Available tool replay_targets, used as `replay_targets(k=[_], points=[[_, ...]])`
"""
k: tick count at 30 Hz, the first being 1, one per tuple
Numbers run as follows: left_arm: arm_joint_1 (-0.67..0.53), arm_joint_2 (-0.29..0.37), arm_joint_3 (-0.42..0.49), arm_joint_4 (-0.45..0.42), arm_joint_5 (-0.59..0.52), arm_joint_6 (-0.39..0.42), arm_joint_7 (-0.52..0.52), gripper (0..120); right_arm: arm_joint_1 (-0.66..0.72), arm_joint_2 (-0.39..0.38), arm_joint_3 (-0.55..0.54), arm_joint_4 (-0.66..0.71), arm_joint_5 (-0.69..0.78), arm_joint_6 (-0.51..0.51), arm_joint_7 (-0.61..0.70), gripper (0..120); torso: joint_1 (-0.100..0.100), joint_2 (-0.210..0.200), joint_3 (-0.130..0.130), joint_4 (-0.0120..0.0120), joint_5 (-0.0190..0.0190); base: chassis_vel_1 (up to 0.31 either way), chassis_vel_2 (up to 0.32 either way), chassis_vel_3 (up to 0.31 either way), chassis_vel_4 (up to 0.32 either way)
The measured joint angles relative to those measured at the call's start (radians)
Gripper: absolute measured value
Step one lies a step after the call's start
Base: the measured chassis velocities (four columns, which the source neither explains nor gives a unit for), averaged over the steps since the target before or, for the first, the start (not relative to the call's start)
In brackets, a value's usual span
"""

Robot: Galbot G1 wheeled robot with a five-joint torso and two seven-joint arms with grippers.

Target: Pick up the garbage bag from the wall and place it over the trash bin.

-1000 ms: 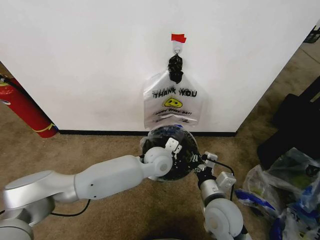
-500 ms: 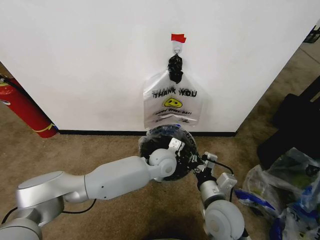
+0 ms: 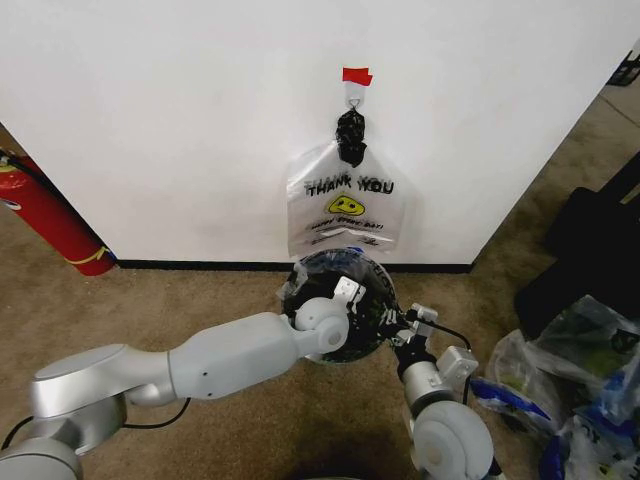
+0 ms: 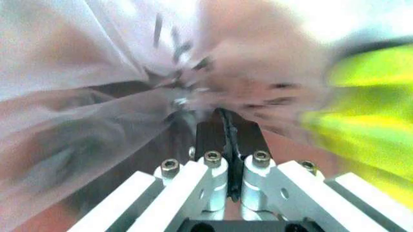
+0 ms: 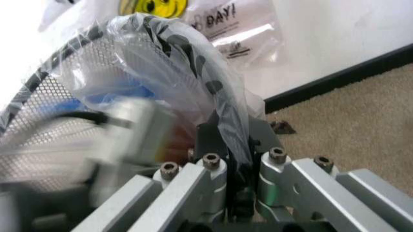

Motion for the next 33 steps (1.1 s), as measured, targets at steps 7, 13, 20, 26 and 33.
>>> replay_targets(k=[7, 13, 20, 26, 33], points=[[-0.011, 0.088, -0.037, -0.202, -0.093, 0.019, -0.048, 0, 0.013, 0.009, 0.012, -0.027, 0.025, -0.008, 0.011, 0, 0.0, 0.0, 0.0, -0.0002, -0.0001, 0.0, 0.0, 0.0, 0.0], [0.041, 0.187, -0.149, -0.327, -0.115, 0.014, -0.041, 8, 0.014, 0.007, 0.046, -0.022, 0.088, -0.02, 0.023, 0, 0.0, 0.0, 0.0, 0.0, -0.0001, 0.0, 0.0, 0.0, 0.0], [0.2, 0.289, -0.333, -0.489, -0.082, -0.027, 0.024, 34, 0.018, -0.012, 0.112, -0.017, 0.189, -0.033, 0.037, 0, 0.0, 0.0, 0.0, -0.0001, 0.0001, 0.0, 0.0, 0.0, 0.0], [0.369, 0.355, -0.487, -0.581, 0.009, -0.097, 0.151, 54, 0.016, -0.036, 0.143, -0.013, 0.226, -0.037, 0.04, 0, 0.0, 0.0, 0.0, 0.0003, -0.0002, 0.0, 0.0, 0.0, 0.0], [0.466, 0.355, -0.632, -0.608, 0.054, -0.209, 0.186, 77, 0.006, -0.042, 0.153, -0.005, 0.232, -0.037, 0.038, 0, 0.0, 0.0, 0.0, 0.0001, 0.0, 0.0, 0.0, 0.0, 0.0]])
